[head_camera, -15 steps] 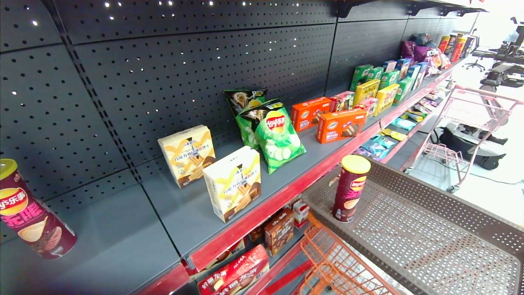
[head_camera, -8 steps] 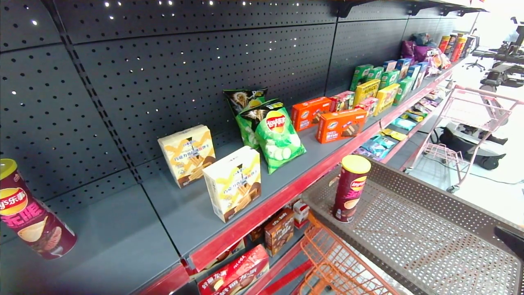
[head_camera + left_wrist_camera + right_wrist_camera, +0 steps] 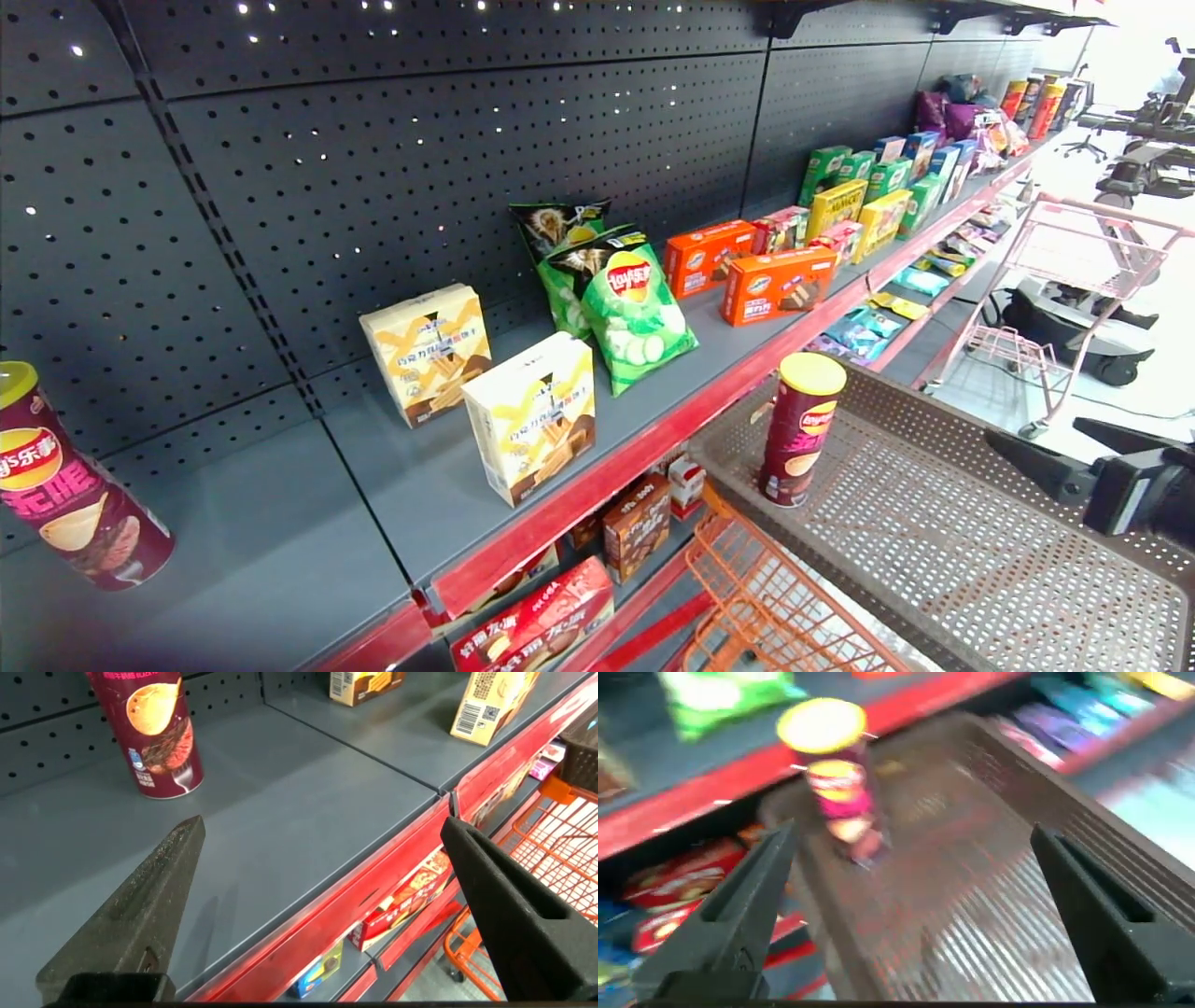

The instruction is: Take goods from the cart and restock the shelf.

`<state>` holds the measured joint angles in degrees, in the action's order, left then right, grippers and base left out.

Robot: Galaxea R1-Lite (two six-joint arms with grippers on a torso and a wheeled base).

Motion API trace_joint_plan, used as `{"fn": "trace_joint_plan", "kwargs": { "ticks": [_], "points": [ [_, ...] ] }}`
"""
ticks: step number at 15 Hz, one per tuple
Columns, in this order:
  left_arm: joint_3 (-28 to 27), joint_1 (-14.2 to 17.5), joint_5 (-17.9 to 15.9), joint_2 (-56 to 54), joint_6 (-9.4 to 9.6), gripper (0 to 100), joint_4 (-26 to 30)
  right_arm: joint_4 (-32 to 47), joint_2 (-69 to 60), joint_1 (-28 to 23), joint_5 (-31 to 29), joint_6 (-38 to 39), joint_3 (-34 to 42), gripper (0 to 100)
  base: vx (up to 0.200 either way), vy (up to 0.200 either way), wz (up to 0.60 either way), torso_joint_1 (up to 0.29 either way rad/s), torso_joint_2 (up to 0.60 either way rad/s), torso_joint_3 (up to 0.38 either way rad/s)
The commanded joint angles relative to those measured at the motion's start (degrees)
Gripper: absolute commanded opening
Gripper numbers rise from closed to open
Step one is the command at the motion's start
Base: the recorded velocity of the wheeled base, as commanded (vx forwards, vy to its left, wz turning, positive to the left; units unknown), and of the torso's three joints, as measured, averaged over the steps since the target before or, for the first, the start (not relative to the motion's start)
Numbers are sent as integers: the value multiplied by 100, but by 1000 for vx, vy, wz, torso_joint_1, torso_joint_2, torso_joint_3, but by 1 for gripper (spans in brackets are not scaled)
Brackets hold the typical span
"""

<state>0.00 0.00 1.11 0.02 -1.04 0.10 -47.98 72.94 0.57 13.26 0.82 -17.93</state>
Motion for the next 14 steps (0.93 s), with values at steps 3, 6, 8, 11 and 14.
{"fn": "trace_joint_plan", "kwargs": {
  "ticks": [3,6,8,11,14],
  "points": [
    [0,9,3,-2,-2,100,-1,-783,1320,382,423,-73,-17,100,0,0,0,0,0,0],
    [0,0,3,-2,-2,100,-1,-1257,1873,558,423,-117,-263,100,0,0,0,0,0,0],
    [0,0,3,-2,-2,100,-1,-1758,2339,532,440,-363,-299,100,0,0,0,0,0,0],
    [0,0,3,-2,-2,100,-1,-2321,2858,576,748,-389,-378,100,0,0,0,0,0,0],
    [0,0,3,-2,-2,100,-1,-2382,3271,672,906,-345,-676,100,0,0,0,0,0,0]
  ]
}}
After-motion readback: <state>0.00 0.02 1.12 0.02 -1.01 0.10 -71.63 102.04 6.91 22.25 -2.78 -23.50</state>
